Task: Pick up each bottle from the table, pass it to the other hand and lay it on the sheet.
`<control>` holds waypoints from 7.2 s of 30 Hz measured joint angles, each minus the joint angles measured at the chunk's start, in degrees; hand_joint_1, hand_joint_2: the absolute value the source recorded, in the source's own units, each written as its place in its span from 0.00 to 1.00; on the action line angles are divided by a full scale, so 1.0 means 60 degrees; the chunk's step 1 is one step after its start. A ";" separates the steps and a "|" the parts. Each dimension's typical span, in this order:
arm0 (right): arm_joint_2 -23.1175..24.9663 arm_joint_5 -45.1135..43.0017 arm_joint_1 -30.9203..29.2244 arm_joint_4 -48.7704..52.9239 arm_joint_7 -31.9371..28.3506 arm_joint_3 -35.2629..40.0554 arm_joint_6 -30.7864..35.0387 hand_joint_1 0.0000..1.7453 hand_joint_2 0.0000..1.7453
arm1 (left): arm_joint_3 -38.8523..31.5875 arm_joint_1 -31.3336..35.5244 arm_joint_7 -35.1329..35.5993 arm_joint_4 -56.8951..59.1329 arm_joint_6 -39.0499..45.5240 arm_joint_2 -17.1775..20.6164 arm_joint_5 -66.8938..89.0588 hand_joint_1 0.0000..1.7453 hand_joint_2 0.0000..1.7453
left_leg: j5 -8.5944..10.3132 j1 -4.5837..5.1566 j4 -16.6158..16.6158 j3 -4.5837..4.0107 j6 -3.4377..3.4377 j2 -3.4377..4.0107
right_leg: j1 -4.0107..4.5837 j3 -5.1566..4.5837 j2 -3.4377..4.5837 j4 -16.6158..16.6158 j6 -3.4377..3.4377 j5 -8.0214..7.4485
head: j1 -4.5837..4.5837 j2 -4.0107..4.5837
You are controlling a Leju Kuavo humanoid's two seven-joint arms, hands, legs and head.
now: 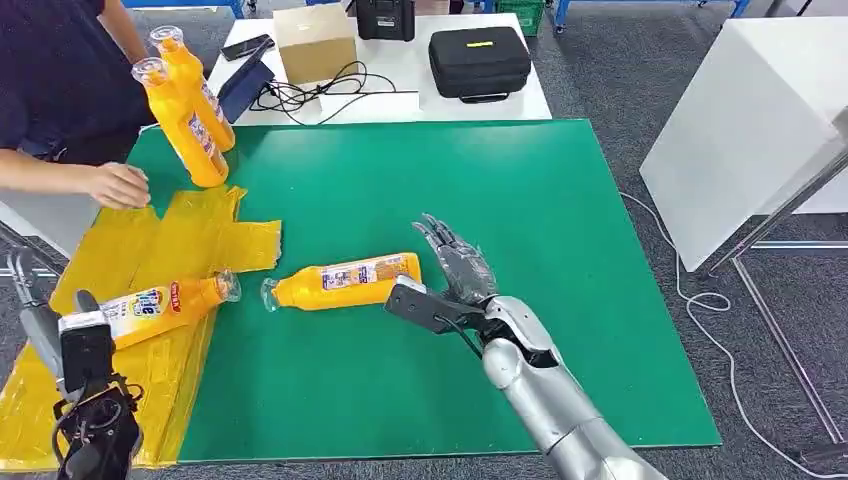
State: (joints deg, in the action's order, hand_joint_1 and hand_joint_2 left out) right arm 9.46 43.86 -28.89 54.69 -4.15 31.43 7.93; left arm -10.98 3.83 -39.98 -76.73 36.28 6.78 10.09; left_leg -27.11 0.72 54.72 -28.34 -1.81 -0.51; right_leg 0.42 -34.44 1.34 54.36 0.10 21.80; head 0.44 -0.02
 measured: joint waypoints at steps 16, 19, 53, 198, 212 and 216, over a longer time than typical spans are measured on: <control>0.1227 0.1863 -0.1402 -0.2680 0.1371 0.0302 0.0313 0.00 1.00 | 0.1949 0.0824 -0.0029 -0.0669 -0.0014 0.0080 -0.1113 0.00 0.00 | 0.0004 -0.0005 0.0001 -0.0005 0.0003 0.0003 | 0.0007 -0.0012 0.0003 0.0005 0.0000 -0.0003 | -0.0003 0.0000; 0.1556 0.1803 -0.1787 -0.3109 0.1757 0.0740 -0.0026 0.00 1.00 | 0.2317 0.0995 -0.0029 -0.0618 0.0089 -0.0069 -0.1065 0.00 0.00 | 0.0004 -0.0004 0.0001 -0.0004 0.0003 0.0006 | 0.0007 -0.0012 0.0003 0.0005 0.0000 -0.0003 | -0.0003 0.0000; 0.1843 -0.0469 -0.3177 -0.5498 0.3119 0.5264 -0.1381 0.00 1.00 | 0.2544 -0.0325 -0.0029 -0.3944 -0.0043 -0.0896 -0.0220 0.00 0.00 | 0.0002 0.0000 0.0001 -0.0008 0.0002 0.0002 | 0.0003 -0.0014 0.0000 0.0000 0.0000 -0.0002 | -0.0003 0.0000; 0.1836 -0.1566 -0.3858 -0.5323 0.3170 0.5843 -0.1027 0.00 1.00 | 0.1527 -0.1635 0.0258 -0.6803 -0.1940 -0.3239 0.0680 0.00 0.00 | 0.0021 0.0000 0.0003 -0.0044 0.0003 -0.0006 | 0.0003 -0.0042 -0.0019 -0.0007 0.0027 -0.0024 | -0.0003 0.0000; 0.1894 -0.1912 -0.3830 -0.5112 0.3355 0.6251 -0.0564 0.00 0.00 | 0.1356 -0.1823 0.0047 -0.6964 -0.1751 -0.3392 0.1004 0.00 0.00 | 0.0021 0.0000 0.0003 -0.0044 0.0003 -0.0007 | 0.0005 -0.0044 -0.0019 -0.0007 0.0027 -0.0024 | -0.0003 0.0000; 0.1905 -0.1850 -0.3837 -0.5072 0.3297 0.6306 -0.0273 0.00 0.00 | 0.1367 -0.1810 0.0109 -0.6964 -0.1758 -0.3391 0.0978 0.00 0.00 | 0.0021 0.0000 0.0003 -0.0044 0.0003 -0.0005 | 0.0004 -0.0042 -0.0019 -0.0007 0.0028 -0.0024 | -0.0003 0.0000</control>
State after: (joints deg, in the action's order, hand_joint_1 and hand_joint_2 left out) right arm 20.90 32.76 -51.91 24.26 15.63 69.26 6.30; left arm -2.78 -7.03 -39.32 -118.51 25.72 -13.57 15.96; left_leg -26.98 0.72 54.74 -28.60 -1.79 -0.54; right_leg 0.44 -34.69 1.23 54.32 0.27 21.65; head 0.41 -0.02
